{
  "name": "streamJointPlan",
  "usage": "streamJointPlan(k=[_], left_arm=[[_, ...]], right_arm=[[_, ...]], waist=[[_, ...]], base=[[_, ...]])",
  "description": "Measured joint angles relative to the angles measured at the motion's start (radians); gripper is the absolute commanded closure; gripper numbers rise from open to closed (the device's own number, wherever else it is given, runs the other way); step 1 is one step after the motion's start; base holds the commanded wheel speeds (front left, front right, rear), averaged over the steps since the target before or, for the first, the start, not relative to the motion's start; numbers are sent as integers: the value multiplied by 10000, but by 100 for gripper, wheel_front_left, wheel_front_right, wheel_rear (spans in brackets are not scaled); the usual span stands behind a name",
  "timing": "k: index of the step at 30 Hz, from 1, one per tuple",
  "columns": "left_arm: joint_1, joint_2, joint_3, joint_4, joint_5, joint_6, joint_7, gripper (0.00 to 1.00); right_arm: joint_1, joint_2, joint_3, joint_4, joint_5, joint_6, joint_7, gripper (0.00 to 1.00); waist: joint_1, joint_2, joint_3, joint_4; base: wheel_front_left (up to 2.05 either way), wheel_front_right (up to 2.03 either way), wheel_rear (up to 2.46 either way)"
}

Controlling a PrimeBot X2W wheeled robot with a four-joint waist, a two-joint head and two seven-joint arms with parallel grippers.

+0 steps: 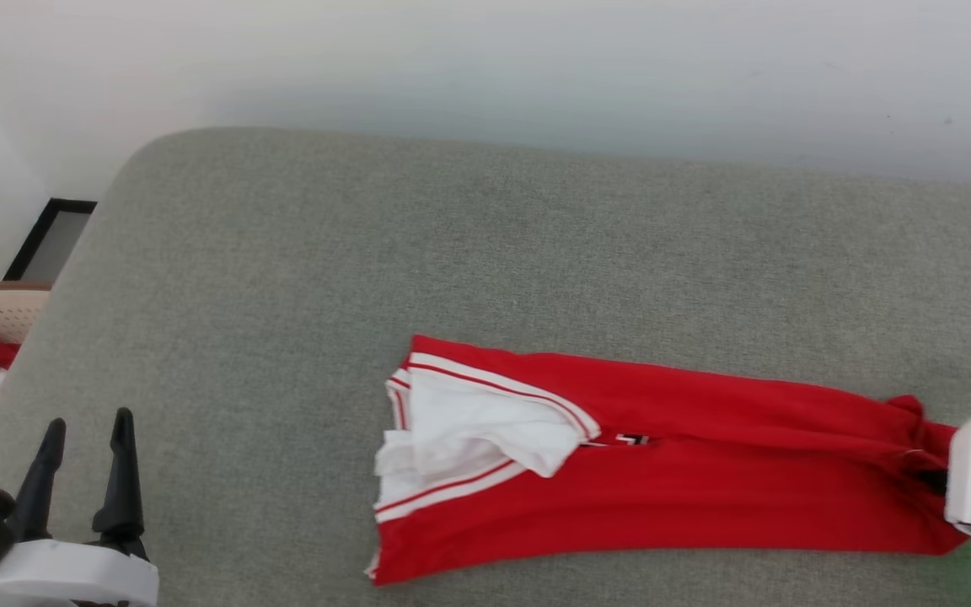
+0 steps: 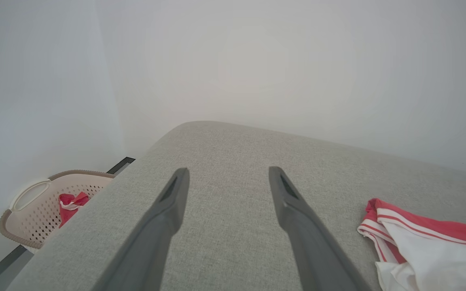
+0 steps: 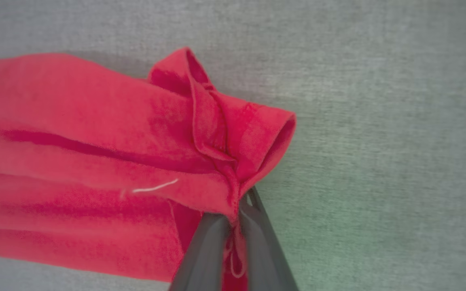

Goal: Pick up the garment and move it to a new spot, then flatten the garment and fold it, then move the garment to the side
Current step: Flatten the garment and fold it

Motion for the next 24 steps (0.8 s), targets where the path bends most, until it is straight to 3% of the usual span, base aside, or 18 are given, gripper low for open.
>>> streamJointPlan(k=[10, 14, 24], left_arm=[[12, -196, 161, 136, 140, -173, 0, 0], [69, -205, 198, 165, 140, -199, 0, 0], [416, -259, 184, 140, 109, -213, 0, 0]], right_arm=[[0, -1250, -686, 493, -612, -2, -395, 100], [-70, -1419, -750, 403, -698, -2, -326, 100], [289, -1045, 606, -2439, 537, -6, 683, 100]], waist=[[0, 0, -32, -226], [0, 0, -122, -336], [0, 0, -509, -539]], base=[[0, 0, 0], [0, 0, 0], [0, 0, 0]])
